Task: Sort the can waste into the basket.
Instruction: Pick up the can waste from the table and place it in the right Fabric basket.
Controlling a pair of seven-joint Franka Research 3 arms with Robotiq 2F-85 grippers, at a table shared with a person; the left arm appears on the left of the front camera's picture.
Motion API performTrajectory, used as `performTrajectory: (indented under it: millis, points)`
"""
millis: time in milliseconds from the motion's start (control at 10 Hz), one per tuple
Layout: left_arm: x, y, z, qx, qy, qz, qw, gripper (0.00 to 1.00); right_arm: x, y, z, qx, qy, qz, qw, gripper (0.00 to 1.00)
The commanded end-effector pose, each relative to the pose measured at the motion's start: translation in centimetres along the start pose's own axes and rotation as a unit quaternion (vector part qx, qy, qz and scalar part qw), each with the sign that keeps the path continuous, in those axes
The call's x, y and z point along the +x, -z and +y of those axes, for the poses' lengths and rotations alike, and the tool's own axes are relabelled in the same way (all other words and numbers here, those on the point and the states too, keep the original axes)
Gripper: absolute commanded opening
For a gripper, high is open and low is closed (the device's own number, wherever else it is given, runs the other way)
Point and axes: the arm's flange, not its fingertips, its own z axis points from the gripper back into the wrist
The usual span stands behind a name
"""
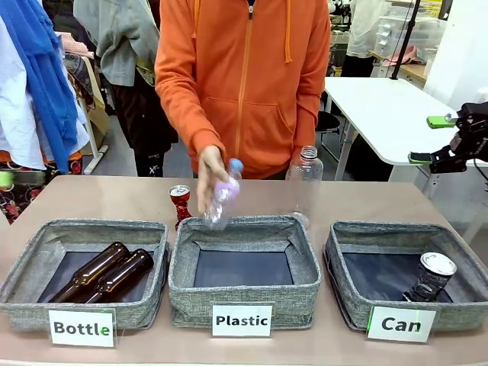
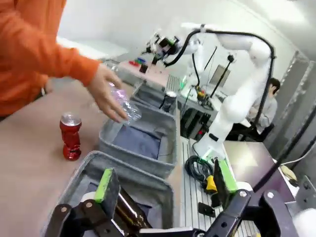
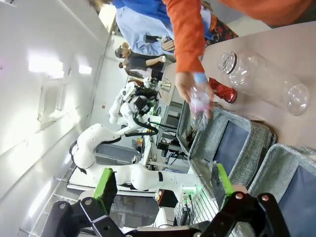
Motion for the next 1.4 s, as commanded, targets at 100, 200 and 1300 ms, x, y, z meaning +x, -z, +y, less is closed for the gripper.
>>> performTrajectory:
  millis: [100,200,1300]
  points:
    - [2.3,6.1,5.2,-0.008,-0.003,0.056,0.998,1.0,0.0,-0.3,0.2,0.0,-0.011,0.007,1.0,1.0]
    - [2.7,8.4,6.6,0.027,0.015,0.065,0.997,1.0,0.0,-0.3,0.2,0.0,-0.011,0.007,1.0,1.0]
    - [0.7,13.7,12.5,0.147,0.101,0.104,0.978,1.0,0.0,-0.3,0.2,0.0,-0.011,0.007,1.0,1.0]
